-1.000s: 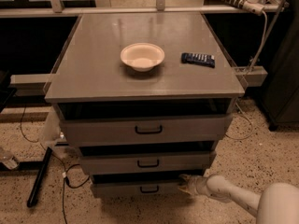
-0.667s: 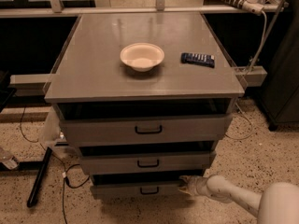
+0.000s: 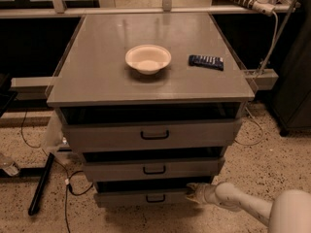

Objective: Open bottom drawer

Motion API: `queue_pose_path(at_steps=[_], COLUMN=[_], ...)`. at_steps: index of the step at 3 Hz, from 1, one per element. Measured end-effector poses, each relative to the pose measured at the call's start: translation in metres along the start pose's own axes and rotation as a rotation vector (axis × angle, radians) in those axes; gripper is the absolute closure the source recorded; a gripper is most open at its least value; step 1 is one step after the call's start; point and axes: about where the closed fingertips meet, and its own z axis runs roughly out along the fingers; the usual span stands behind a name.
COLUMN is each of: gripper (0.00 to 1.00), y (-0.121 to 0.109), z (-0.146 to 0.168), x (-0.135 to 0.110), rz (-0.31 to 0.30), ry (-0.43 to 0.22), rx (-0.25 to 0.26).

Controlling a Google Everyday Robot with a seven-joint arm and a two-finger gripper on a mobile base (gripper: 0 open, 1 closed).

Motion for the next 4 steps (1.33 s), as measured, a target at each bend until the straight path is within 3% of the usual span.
queue_pose_path(at_steps=[3,4], gripper=[0.12,0.00], y=[-0.0052,-0.0053], z=[0.0095,0.0094], x=[0.0050,0.0049], rz=[0.015,0.015], ry=[-0.016,-0.016], rx=[-0.028,-0.028])
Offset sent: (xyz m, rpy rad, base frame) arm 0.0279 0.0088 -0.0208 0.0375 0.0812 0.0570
